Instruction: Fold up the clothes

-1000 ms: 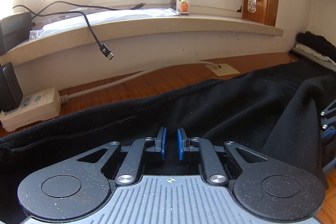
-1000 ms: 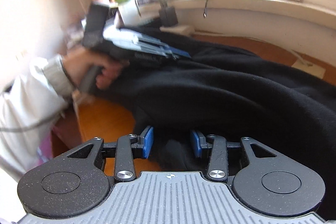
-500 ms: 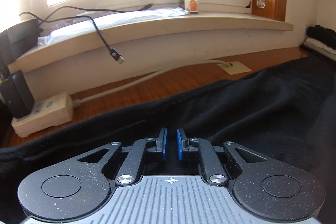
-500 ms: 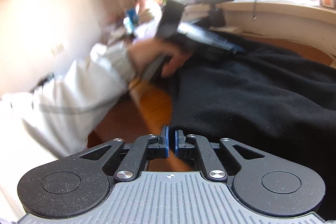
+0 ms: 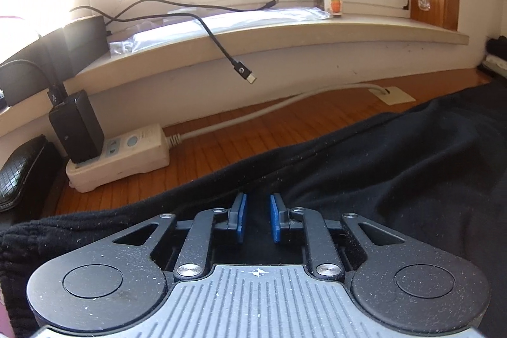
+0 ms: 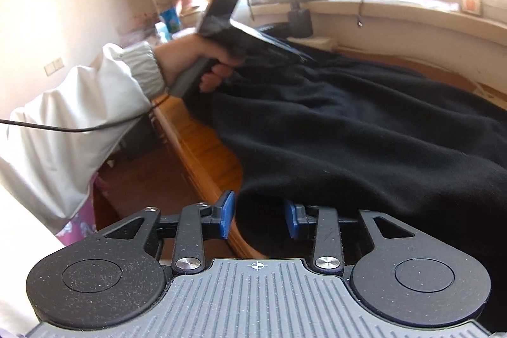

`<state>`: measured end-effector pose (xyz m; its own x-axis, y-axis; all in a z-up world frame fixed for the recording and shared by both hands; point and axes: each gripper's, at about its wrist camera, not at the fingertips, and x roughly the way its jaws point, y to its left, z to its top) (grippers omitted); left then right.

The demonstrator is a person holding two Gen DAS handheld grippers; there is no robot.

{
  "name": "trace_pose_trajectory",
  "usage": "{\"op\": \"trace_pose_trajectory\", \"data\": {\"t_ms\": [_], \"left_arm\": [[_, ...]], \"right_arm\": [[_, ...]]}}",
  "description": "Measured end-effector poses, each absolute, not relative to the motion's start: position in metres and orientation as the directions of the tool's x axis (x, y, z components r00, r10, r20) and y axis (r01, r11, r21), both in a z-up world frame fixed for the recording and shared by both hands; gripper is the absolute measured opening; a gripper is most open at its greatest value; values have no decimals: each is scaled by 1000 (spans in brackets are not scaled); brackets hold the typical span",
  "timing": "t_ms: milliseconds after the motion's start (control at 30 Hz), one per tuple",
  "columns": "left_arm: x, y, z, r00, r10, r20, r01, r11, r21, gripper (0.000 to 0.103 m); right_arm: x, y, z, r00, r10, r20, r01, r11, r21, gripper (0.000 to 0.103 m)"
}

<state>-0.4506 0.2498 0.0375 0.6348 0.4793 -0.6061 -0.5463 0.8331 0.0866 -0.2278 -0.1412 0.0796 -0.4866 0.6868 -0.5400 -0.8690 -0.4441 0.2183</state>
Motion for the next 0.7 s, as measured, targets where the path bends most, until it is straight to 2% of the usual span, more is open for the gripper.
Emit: {"op": "trace_pose_trajectory", "data": {"t_ms": [33,133,267,333,633,667,700], "left_arm": [[-451,251,37,634,480,-606,-552,830,81,18],[-448,256,37,623,490,-610,-562,823,87,19],[-436,258,34,555,567,-609,-586,786,197,18],[-434,260,32,548,578,-604,-591,779,210,18],[-444,271,47,553,550,-625,-596,786,164,19],[-456,270,55,563,559,-609,-607,779,155,20],[-470,269,64,575,572,-585,-621,770,144,26]], "right_arm": [[-230,-143,80,-497,684,-535,-862,-458,215,7],[-239,-152,82,-505,682,-529,-853,-487,186,7],[-249,-170,85,-526,659,-538,-835,-520,180,6],[-255,-175,84,-533,644,-549,-827,-534,177,7],[-253,-173,81,-524,637,-566,-829,-533,167,7],[-251,-173,79,-521,641,-564,-832,-528,169,7],[-249,-173,78,-517,646,-562,-836,-521,170,8]]}}
